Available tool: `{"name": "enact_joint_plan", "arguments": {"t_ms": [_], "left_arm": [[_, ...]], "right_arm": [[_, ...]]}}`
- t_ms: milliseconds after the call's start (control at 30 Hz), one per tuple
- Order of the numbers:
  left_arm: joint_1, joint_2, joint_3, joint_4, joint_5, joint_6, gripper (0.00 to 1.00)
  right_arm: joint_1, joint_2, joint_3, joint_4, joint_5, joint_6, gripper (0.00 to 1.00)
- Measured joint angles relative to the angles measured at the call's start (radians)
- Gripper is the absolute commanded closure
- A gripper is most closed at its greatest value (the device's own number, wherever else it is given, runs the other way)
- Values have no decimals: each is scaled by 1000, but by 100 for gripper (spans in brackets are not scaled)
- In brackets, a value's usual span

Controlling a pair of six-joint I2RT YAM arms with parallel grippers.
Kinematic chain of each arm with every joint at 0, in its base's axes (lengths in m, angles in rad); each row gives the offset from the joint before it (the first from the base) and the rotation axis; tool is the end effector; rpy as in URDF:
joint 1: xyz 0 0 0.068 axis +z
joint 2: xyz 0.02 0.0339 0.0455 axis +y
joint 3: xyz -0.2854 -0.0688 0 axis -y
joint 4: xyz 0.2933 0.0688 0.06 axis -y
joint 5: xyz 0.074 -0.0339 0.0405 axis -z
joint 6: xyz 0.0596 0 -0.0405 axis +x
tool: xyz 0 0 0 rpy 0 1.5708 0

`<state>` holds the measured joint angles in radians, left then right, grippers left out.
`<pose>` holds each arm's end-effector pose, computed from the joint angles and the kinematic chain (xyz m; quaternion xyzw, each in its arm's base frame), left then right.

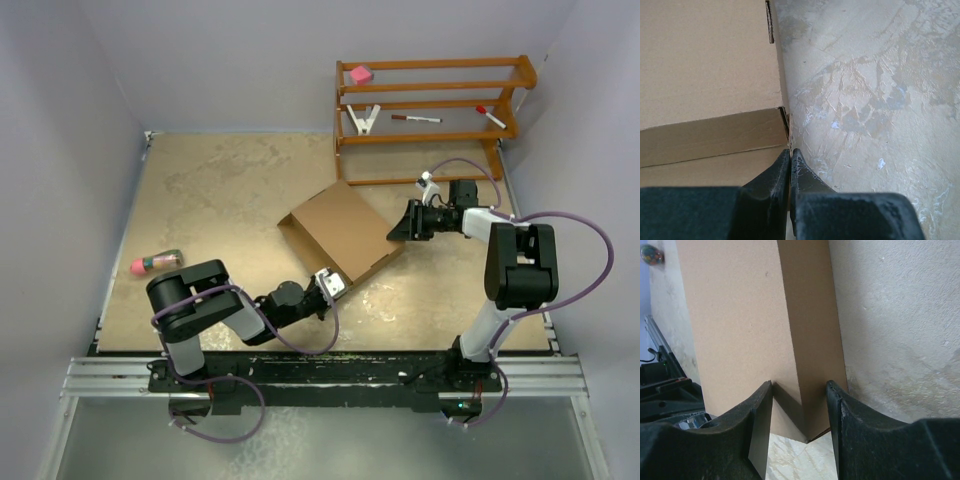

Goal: Fold the paper box

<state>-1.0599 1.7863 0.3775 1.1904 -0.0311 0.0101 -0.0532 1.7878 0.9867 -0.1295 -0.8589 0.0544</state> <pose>0.1571 -0.2764 0.0836 0.3892 0.6759 -0.3031 0.5476 0.3979 0.0240 0.1328 -0.0844 0.8688 0.3954 0.2858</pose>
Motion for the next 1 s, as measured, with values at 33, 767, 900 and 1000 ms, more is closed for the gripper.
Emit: {"name": "enact_joint_plan", "arguments": {"t_ms": [33, 767, 900, 1000], "left_arm": [[0, 1, 0, 3, 0, -1, 96], [6, 49, -37, 119, -5, -26, 96], [7, 49, -37, 117, -5, -26, 96], [7, 47, -36, 108, -3, -26, 96]], "right_arm": [[0, 0, 0, 0, 0, 0, 55], [0, 5, 2, 0, -4, 0, 54], [0, 5, 2, 0, -4, 0, 54], [0, 5, 2, 0, -4, 0, 54]]}}
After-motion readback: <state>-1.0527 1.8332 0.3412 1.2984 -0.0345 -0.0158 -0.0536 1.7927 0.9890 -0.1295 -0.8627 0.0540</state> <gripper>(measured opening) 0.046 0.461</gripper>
